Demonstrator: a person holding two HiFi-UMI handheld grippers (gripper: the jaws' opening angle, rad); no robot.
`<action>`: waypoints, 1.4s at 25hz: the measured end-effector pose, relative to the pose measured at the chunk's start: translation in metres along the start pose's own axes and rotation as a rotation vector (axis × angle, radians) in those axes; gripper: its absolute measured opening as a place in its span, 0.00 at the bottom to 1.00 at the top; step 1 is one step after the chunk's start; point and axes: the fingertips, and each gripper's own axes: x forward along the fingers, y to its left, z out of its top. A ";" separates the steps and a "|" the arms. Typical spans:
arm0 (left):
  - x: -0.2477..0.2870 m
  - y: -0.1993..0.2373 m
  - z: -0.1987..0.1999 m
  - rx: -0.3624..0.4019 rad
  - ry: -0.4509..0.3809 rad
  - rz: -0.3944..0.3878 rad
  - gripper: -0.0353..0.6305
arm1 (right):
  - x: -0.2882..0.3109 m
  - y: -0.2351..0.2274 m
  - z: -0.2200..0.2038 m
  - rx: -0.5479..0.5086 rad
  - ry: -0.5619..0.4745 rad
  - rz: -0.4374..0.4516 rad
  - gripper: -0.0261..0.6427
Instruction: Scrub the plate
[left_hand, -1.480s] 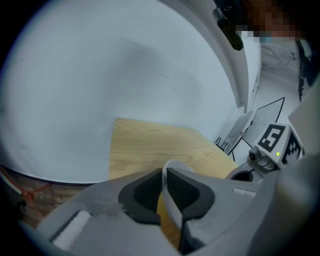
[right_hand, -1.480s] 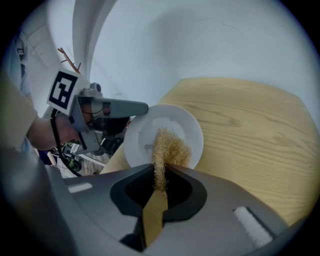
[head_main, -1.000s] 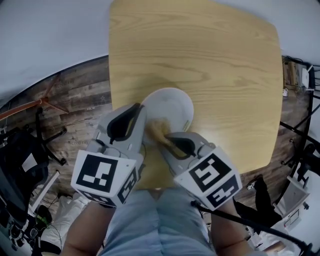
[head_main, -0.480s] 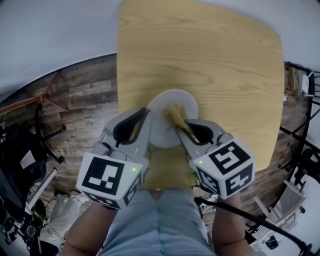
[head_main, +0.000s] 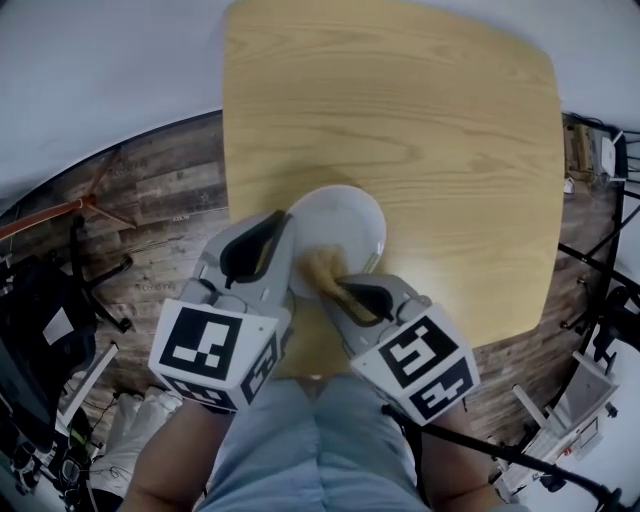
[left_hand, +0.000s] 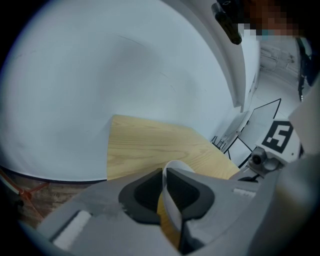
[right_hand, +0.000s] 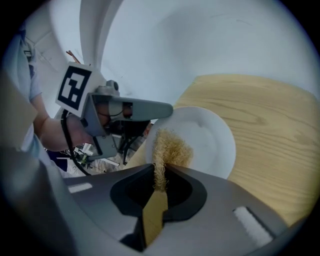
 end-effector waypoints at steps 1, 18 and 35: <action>0.002 0.000 0.000 0.000 0.001 0.000 0.13 | 0.001 0.007 -0.001 -0.007 0.003 0.027 0.10; 0.026 0.002 -0.006 0.247 0.022 0.074 0.13 | -0.021 0.029 -0.014 -0.036 -0.046 0.184 0.10; -0.065 -0.043 0.038 0.288 -0.321 0.271 0.13 | -0.100 0.003 -0.017 -0.150 -0.353 0.023 0.10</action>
